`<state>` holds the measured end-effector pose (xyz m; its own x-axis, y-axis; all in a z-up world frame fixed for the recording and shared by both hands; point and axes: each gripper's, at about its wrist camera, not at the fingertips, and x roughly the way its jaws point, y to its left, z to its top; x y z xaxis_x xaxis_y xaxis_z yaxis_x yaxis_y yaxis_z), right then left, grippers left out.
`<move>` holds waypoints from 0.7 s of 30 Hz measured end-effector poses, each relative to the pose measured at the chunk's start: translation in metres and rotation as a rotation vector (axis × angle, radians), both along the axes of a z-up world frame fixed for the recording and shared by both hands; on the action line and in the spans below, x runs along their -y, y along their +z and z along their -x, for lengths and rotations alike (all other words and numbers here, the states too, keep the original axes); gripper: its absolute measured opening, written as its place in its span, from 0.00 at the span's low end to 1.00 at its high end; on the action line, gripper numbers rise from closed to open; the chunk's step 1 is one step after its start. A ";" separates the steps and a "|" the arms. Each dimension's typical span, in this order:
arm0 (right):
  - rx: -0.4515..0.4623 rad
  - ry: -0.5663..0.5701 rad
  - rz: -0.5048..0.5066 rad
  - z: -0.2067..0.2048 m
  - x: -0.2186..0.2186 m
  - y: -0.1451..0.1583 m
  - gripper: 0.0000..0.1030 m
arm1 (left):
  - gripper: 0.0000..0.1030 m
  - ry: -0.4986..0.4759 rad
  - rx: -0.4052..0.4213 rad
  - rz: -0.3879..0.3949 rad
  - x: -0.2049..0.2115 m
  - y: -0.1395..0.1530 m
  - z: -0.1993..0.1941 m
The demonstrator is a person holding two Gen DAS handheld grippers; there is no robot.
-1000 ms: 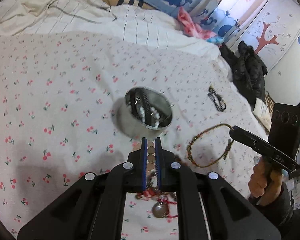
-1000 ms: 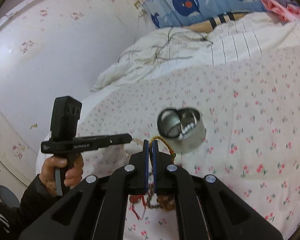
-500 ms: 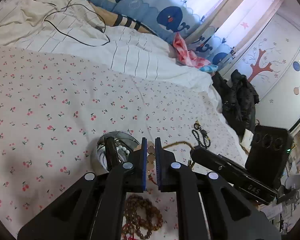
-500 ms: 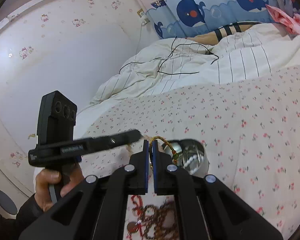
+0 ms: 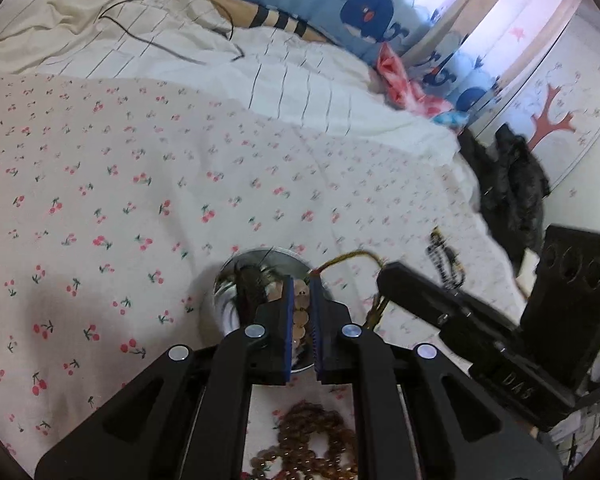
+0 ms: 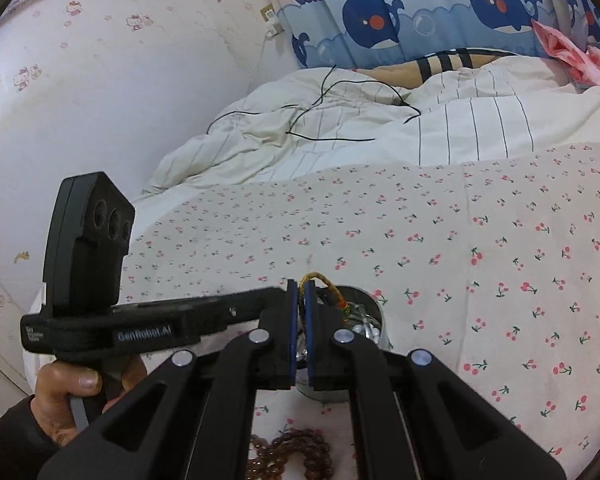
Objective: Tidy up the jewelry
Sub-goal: 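Carry both bracelets over the silver tin and open both tools to drop them, then grasp the red string bracelet with the left tool while the right tool grasps amber beads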
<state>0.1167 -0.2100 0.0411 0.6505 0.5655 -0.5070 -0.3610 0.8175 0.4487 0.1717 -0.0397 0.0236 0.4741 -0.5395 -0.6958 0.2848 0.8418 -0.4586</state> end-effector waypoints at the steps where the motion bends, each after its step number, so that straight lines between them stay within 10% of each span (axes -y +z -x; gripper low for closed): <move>1: -0.002 -0.003 0.003 -0.001 0.000 -0.002 0.04 | 0.07 0.007 -0.005 -0.007 0.000 -0.003 0.000; 15: -0.093 0.038 0.066 -0.012 -0.015 -0.042 0.04 | 0.34 -0.036 -0.016 -0.064 0.001 0.005 0.009; 17: -0.108 0.043 0.100 -0.013 -0.017 -0.045 0.05 | 0.59 -0.011 -0.001 -0.117 0.000 0.009 0.013; 21: -0.123 0.066 0.108 -0.012 -0.018 -0.044 0.56 | 0.60 0.021 0.021 -0.167 -0.013 0.018 0.020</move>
